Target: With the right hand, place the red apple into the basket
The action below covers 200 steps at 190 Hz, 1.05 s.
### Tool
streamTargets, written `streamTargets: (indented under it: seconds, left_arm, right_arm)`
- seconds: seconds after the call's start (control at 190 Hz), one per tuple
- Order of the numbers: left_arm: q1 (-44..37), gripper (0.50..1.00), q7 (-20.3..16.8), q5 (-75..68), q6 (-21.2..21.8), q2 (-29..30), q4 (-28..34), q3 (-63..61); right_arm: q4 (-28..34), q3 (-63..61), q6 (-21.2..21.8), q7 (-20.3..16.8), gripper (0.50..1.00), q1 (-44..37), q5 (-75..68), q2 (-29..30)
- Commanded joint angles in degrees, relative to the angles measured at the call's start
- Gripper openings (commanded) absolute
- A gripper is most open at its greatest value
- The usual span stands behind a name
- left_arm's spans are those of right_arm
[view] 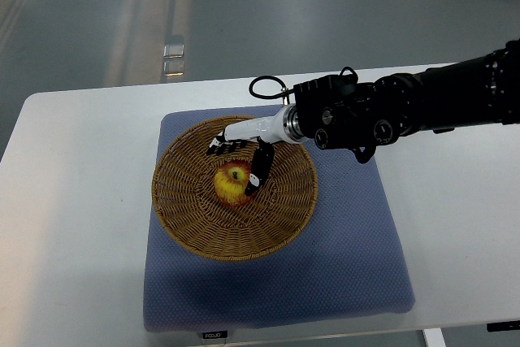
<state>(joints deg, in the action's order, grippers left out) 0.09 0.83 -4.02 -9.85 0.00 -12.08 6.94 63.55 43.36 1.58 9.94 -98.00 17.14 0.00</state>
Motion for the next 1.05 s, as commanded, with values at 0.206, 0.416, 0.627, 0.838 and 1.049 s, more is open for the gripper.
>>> streamTargets:
  seconds: [0.206,0.416,0.627,0.838,1.049]
  left_arm:
    - [0.0,1.000,0.1,0.1,0.0,0.0,-0.1,-0.1]
    - [0.0,1.000,0.1,0.0,0.0,0.0,-0.8,-0.1]
    - [0.0,1.000,0.0,0.0,0.0,0.0,-0.5,-0.1]
    - [0.0,1.000,0.0,0.0,0.0,0.0,-0.2,-0.1]
    - [0.0,1.000,0.0,0.0,0.0,0.0,-0.5,-0.1]
  right_arm:
    - [-1.5,-9.3,8.4,-0.1,0.905,-5.8,-6.9,-7.2]
    - [-15.8,-30.8,5.5,-0.2,0.905,10.0,-24.3,-15.2]
    - [-28.0,-62.2,2.3,-0.1,0.907,31.6,-29.4,-12.9]
    - [-32.3,-80.2,2.7,1.4,0.924,43.2,-29.1,-6.1]
    - [-32.4,-81.2,6.0,4.6,0.924,47.1,-29.6,-4.8]
